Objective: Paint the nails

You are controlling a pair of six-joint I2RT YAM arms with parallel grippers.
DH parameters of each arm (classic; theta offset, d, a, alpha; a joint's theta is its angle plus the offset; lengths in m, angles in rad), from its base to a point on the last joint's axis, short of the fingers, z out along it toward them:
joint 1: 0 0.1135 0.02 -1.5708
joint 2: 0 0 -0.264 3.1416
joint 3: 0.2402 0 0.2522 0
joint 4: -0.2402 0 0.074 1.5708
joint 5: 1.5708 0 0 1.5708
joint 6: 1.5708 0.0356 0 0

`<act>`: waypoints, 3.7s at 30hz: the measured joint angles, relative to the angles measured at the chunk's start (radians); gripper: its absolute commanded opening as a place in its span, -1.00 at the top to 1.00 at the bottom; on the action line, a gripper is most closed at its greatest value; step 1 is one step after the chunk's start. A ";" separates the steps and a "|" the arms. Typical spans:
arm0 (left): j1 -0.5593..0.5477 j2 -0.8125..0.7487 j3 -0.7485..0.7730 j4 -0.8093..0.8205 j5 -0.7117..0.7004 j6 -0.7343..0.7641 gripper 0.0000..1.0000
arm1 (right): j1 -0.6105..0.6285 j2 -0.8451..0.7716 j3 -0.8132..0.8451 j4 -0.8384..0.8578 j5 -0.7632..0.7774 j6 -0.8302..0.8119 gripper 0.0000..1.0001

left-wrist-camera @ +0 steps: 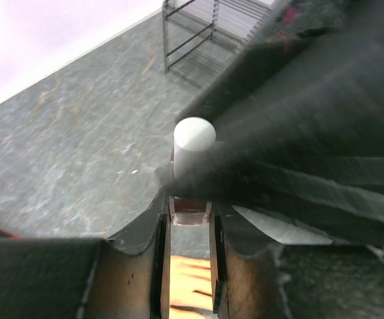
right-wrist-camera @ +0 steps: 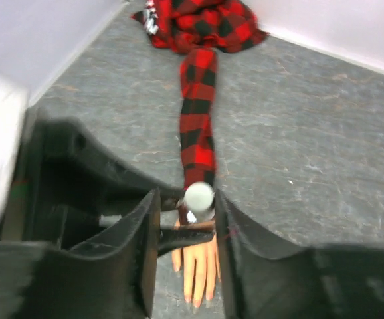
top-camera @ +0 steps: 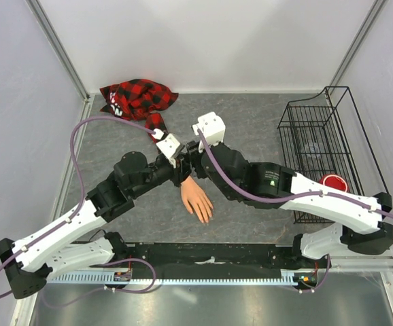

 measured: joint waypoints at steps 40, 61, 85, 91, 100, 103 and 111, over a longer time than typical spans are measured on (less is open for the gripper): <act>0.021 -0.175 -0.022 0.024 0.741 -0.260 0.97 | -0.310 -0.206 -0.097 0.109 -1.467 -0.098 0.27; -0.003 -0.155 0.064 -0.170 0.178 -0.154 0.97 | -0.104 -0.147 -0.061 0.102 -0.604 -0.107 1.00; 0.021 -0.139 0.041 -0.142 0.214 -0.107 0.96 | 0.001 -0.236 -0.058 -0.050 -0.335 -0.139 -0.32; 0.021 -0.153 0.035 -0.129 0.494 -0.140 0.96 | -0.208 -0.275 -0.058 -0.050 -0.739 -0.163 -0.34; 0.021 -0.159 0.026 -0.105 0.701 -0.177 0.96 | -0.236 -0.256 -0.065 0.010 -1.164 -0.135 -0.22; 0.021 -0.160 0.026 -0.101 0.717 -0.178 0.96 | -0.239 -0.255 -0.075 0.034 -1.242 -0.124 -0.19; 0.021 -0.159 0.026 -0.100 0.747 -0.179 0.97 | -0.243 -0.237 -0.107 0.056 -1.311 -0.112 0.02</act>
